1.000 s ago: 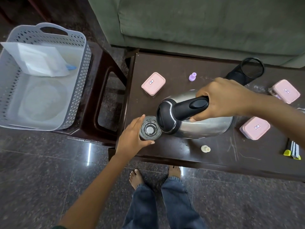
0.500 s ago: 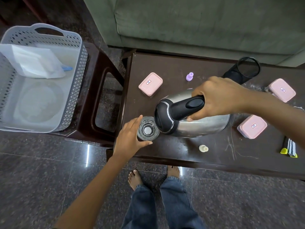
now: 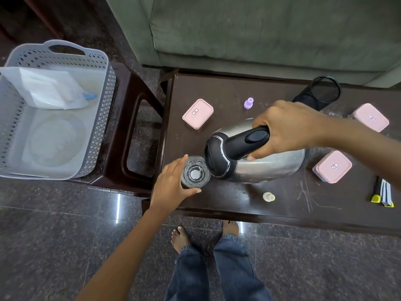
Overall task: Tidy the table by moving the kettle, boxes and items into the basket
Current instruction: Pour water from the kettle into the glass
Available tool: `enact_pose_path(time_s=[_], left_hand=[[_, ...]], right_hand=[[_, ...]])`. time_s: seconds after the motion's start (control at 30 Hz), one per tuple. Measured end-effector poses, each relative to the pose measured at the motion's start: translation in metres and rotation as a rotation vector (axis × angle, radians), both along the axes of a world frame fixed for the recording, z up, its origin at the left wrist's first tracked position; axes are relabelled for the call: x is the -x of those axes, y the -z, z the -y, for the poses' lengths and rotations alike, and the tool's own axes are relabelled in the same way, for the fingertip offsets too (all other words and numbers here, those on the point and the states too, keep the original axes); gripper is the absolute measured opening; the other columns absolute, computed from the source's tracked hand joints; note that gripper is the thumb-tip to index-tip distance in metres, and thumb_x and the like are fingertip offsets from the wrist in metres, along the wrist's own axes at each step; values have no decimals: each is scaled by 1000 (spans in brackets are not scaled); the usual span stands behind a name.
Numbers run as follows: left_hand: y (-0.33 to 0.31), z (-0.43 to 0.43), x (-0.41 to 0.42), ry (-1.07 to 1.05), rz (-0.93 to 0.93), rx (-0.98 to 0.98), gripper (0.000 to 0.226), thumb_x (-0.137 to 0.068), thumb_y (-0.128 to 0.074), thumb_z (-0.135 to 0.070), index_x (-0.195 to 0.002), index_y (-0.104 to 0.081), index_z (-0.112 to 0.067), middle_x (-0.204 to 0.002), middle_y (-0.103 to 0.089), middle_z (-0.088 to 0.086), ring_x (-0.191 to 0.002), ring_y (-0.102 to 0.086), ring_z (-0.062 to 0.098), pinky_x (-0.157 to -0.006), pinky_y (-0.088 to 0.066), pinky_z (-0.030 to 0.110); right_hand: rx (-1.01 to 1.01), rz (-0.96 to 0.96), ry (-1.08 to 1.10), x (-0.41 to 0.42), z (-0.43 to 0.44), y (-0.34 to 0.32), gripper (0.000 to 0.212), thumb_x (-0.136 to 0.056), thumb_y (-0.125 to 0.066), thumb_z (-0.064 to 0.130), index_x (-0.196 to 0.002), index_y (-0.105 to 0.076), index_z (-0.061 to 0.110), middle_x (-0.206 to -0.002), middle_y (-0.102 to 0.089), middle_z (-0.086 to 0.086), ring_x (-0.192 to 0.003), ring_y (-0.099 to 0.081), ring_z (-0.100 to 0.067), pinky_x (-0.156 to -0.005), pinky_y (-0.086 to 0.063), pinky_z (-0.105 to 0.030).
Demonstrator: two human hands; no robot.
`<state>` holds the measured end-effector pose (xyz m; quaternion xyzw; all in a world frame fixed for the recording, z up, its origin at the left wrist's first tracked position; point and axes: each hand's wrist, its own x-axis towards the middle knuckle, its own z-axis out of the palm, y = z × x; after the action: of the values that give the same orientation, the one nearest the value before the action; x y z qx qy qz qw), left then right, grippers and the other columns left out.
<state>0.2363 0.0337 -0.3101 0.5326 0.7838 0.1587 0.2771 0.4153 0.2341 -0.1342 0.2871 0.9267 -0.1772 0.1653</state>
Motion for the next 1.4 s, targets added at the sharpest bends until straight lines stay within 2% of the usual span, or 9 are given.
enact_pose_path(time_s=[0.17,0.33,0.5,1.0,1.4], left_hand=[[1,0,0,9,-51,0,98,-62,-77,-52,-143,-29,-23,-141,-45,-4,-129,-40,16,-107,-28,37],[0,0,0,12,-64,-6,98,-63,-76,-53,-143,-29,-23,-141,-45,-4,-130,-39,15,-108,-24,35],[-1,0,0,17,-67,-11,98,-63,-76,-52,-143,-28,-23,-140,-45,-4,-131,-39,15,-109,-23,34],[1,0,0,11,-57,-21,97,-61,-77,-52,-142,-31,-22,-138,-47,-5,-127,-43,15,-108,-24,35],[0,-1,1,12,-59,-11,97,-60,-77,-52,-141,-32,-23,-139,-46,-7,-128,-42,14,-107,-23,32]], right_hand=[[-13,19,11,1,1,-5,48,-60,-68,58,-54,-47,15,-50,-47,1,-52,-42,-8,-51,-35,-29],[-16,37,15,4,2,-7,47,-62,-70,57,-55,-48,16,-50,-47,1,-52,-39,-6,-53,-37,-30],[-7,52,14,5,2,-10,46,-62,-70,58,-53,-46,19,-48,-45,3,-51,-38,-5,-51,-33,-25],[-2,42,8,6,1,-13,48,-60,-72,56,-49,-43,20,-44,-43,4,-49,-42,-11,-47,-31,-24],[10,40,-1,8,1,-13,47,-61,-72,56,-51,-43,20,-47,-45,3,-51,-44,-13,-51,-35,-26]])
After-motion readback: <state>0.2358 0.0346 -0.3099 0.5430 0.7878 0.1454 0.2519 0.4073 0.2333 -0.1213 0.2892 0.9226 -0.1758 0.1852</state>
